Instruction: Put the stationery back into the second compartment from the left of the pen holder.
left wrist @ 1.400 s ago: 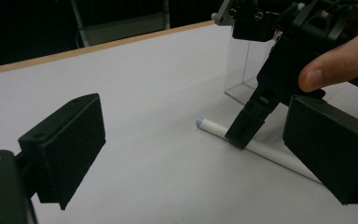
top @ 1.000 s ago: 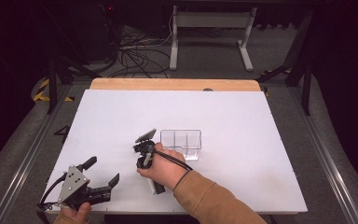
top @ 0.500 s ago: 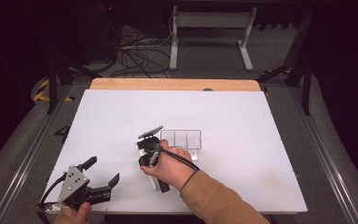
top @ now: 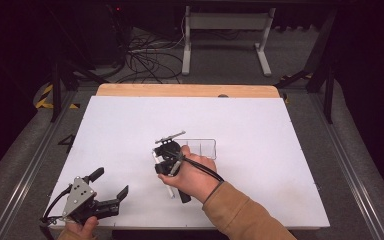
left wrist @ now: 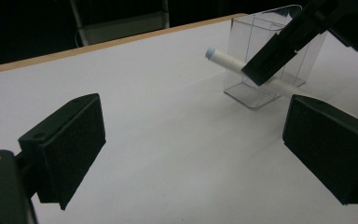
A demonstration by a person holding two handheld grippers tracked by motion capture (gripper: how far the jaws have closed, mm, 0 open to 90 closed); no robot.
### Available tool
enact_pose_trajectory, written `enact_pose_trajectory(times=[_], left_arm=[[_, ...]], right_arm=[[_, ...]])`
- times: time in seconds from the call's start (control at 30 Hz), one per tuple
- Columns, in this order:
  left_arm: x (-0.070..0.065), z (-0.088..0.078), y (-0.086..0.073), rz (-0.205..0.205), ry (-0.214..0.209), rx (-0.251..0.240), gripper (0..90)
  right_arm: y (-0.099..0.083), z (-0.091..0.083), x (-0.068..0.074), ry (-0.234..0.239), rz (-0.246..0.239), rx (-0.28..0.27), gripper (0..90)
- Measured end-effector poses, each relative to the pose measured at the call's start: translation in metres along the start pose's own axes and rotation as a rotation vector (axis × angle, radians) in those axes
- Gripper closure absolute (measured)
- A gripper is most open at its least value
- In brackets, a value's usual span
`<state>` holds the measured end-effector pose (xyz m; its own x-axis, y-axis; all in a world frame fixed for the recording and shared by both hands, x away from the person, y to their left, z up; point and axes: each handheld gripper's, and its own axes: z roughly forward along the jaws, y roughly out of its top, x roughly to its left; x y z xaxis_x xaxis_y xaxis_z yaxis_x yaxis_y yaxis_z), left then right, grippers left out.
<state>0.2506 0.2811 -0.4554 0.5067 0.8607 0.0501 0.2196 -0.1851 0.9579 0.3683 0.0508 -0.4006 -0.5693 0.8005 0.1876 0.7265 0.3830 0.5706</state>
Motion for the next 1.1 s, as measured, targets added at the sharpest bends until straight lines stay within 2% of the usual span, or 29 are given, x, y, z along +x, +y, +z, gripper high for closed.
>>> enact_pose_trajectory(times=[0.2, 0.3, 0.37, 0.43, 0.53, 0.8, 0.9, 1.1], left_arm=[[0.000, 0.000, 0.000, 0.007, 0.000, 0.000, 6.6], [0.000, 0.001, 0.000, 0.000, 0.001, -0.003, 6.6], [0.000, 0.001, 0.000, 0.003, 0.001, 0.000, 6.6], [0.000, 0.001, 0.000, 0.003, 0.001, 0.000, 6.6], [0.000, 0.000, 0.000, 0.001, 0.001, -0.001, 6.6], [0.000, 0.001, 0.000, 0.006, 0.000, 0.002, 6.6], [0.000, 0.001, 0.000, 0.007, -0.002, 0.003, 6.6], [0.000, 0.001, 0.000, 0.006, -0.002, 0.004, 6.6]], right_arm=[[0.000, -0.015, -0.002, 0.034, -0.019, -0.064, 79.0], [0.000, -0.023, -0.004, 0.059, -0.044, -0.102, 79.0], [0.000, -0.029, -0.005, 0.072, -0.074, -0.147, 79.0], [0.001, -0.036, -0.006, 0.097, -0.091, -0.198, 79.0], [0.002, -0.044, -0.009, 0.110, -0.113, -0.258, 79.0], [0.004, -0.059, -0.021, 0.159, -0.144, -0.360, 79.0], [0.004, -0.063, -0.026, 0.200, -0.141, -0.400, 79.0], [0.003, -0.069, -0.036, 0.247, -0.130, -0.448, 79.0]])
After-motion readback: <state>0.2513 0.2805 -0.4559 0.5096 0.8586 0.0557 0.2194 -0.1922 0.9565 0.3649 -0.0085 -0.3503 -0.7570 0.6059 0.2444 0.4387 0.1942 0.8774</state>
